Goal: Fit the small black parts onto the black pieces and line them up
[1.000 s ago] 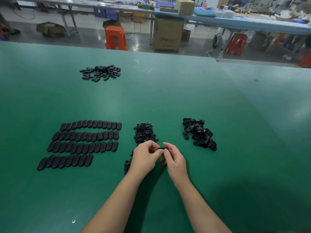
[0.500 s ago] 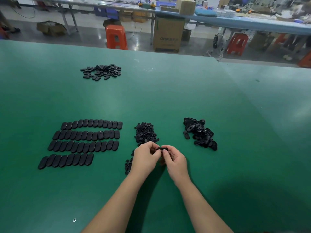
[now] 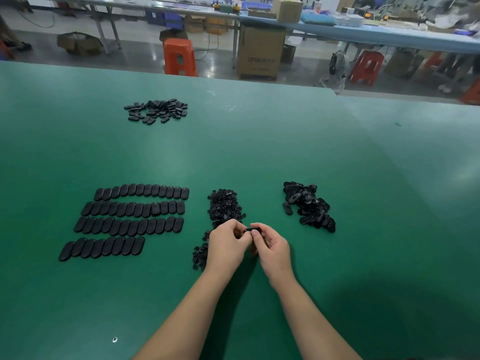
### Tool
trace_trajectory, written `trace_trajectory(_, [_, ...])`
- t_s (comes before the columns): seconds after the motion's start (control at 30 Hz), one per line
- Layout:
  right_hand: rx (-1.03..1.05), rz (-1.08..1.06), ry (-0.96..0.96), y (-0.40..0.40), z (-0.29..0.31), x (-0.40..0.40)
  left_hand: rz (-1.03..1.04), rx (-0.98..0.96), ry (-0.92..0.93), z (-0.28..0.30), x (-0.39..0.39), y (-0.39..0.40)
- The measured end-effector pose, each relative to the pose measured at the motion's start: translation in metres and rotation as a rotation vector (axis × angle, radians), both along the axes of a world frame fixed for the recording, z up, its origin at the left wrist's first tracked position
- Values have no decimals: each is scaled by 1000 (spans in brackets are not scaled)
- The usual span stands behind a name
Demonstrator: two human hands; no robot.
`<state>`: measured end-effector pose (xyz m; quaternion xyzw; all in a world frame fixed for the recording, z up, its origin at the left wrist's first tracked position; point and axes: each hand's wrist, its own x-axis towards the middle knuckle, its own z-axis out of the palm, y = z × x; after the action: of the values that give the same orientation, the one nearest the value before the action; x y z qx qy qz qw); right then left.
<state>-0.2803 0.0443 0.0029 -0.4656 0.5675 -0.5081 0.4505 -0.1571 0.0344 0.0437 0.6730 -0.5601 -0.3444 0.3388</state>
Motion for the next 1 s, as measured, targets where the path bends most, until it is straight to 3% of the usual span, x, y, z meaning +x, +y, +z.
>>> trace_trajectory(0.67, [-8,-55,57,1,1,2,-109,-88,27,-2,4,1])
trace_trajectory(0.8, [-4,-25,86,0,4,2,-169,-184,-124,-2,4,3])
trace_trajectory(1.0, [23,20,86,1,5,2,-223,-420,-543,0,14,10])
